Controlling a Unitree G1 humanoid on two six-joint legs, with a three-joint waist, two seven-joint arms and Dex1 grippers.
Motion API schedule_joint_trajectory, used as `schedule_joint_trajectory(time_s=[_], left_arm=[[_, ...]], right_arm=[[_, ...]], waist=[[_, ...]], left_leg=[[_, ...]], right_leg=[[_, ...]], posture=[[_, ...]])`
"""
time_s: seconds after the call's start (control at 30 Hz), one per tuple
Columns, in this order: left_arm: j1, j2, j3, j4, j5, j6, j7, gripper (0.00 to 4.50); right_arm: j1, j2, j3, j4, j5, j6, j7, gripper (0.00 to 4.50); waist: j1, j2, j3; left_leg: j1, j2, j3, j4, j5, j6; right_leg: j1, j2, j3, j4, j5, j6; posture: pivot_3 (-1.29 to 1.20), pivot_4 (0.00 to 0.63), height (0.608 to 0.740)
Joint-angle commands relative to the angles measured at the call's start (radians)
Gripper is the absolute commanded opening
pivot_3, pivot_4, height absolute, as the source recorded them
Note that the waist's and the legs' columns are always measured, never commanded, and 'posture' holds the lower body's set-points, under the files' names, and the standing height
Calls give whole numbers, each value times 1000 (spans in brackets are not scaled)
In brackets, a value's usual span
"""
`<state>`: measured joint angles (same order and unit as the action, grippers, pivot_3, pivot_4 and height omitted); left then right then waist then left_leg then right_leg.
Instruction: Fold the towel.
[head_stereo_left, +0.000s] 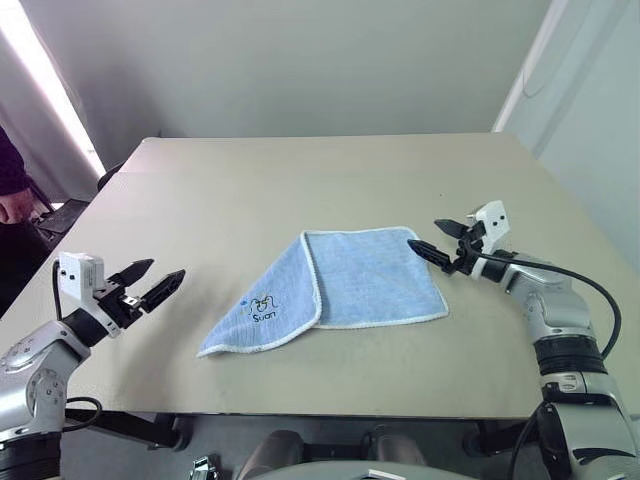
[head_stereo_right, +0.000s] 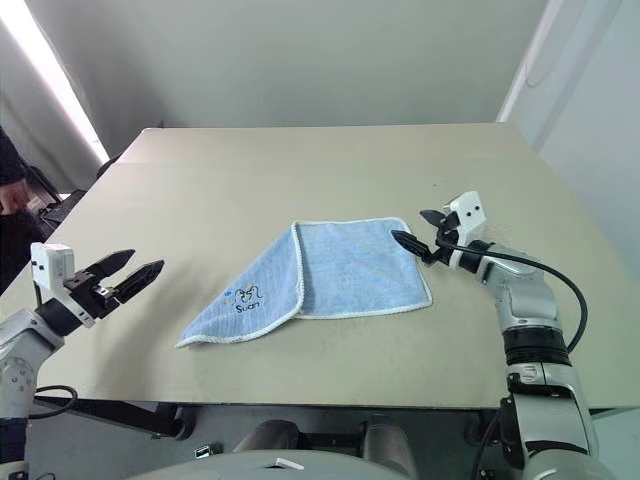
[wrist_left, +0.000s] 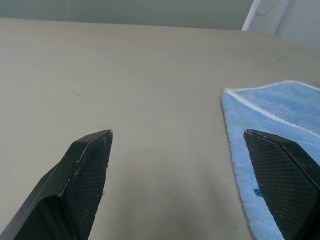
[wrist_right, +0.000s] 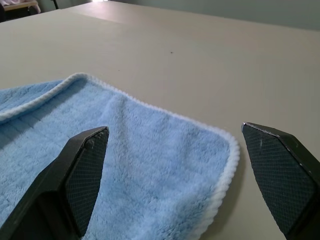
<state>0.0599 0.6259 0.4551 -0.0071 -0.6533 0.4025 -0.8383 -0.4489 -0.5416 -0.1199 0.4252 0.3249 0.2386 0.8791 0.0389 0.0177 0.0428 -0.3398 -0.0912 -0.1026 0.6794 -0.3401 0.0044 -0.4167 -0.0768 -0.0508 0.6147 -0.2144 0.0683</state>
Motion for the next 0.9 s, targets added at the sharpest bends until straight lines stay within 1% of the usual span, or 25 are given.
schedule_joint_trajectory(time_s=[0.03, 0.2, 0.27, 0.33, 0.43, 0.57, 0.67, 0.8, 0.9], left_arm=[[-14, 16, 33, -46, -40, 14, -11, 4468], [-32, 14, 26, -37, -47, 8, -17, 4468], [-27, 12, 8, -48, -36, 1, -24, 4468], [-27, 3, -8, -49, -23, -9, -22, 4468], [-23, -15, -28, -55, -15, -18, -19, 4468], [-16, -32, -42, -61, -2, -29, -16, 4468], [-5, -41, -43, -84, 0, -23, -7, 4468], [23, -38, -34, -103, 4, -23, -2, 4468], [50, -43, -33, -125, 11, -28, -1, 4468]], right_arm=[[-30, 0, 1, -10, 4, 12, 11, 4467], [-44, -1, 11, -22, -11, 104, -32, 4467], [-82, 1, 38, 8, -56, 128, -78, 4467], [-141, 18, 51, 80, -88, 148, -133, 4467], [-270, 70, 29, 262, -100, 152, -217, 4467], [-407, 124, 37, 501, -141, 76, -262, 4467], [-457, 146, 52, 636, -185, -1, -281, 4467], [-492, 178, 75, 746, -239, -75, -298, 4467], [-504, 189, 90, 799, -279, -94, -322, 4467]], waist=[[0, 0, 0], [1, 0, 0], [-1, 0, 0], [-4, 0, 0], [-7, 0, 0], [-14, 0, 0], [-19, -1, 0], [-35, -1, 0], [-53, -1, 0]], left_leg=[[0, 0, 0, 0, 0, 0], [0, 0, 0, 0, 0, 0], [0, 0, 0, 0, 0, 0], [0, 0, 3, 0, 0, 0], [1, 1, 10, 0, 0, 0], [1, 3, 14, 0, 0, 0], [0, 3, 15, -1, 0, 0], [1, 3, 18, -3, 0, 0], [1, 3, 19, -3, 0, 0]], right_leg=[[0, 0, 0, 0, 0, 0], [0, 0, 0, 0, 0, 0], [0, 0, 0, 0, 0, 0], [-2, 0, 3, 2, 0, 0], [-5, 2, 9, 4, 1, -1], [-7, 4, 13, 5, 2, -2], [-8, 4, 14, 5, 2, -2], [-10, 4, 18, 4, 2, -2], [-11, 5, 19, 5, 2, -2]], posture=[[0, 0, 740], [0, 0, 740], [0, 0, 740], [0, 0, 740], [0, 0, 740], [0, 0, 740], [0, 0, 740], [0, 0, 740], [0, 0, 740]])
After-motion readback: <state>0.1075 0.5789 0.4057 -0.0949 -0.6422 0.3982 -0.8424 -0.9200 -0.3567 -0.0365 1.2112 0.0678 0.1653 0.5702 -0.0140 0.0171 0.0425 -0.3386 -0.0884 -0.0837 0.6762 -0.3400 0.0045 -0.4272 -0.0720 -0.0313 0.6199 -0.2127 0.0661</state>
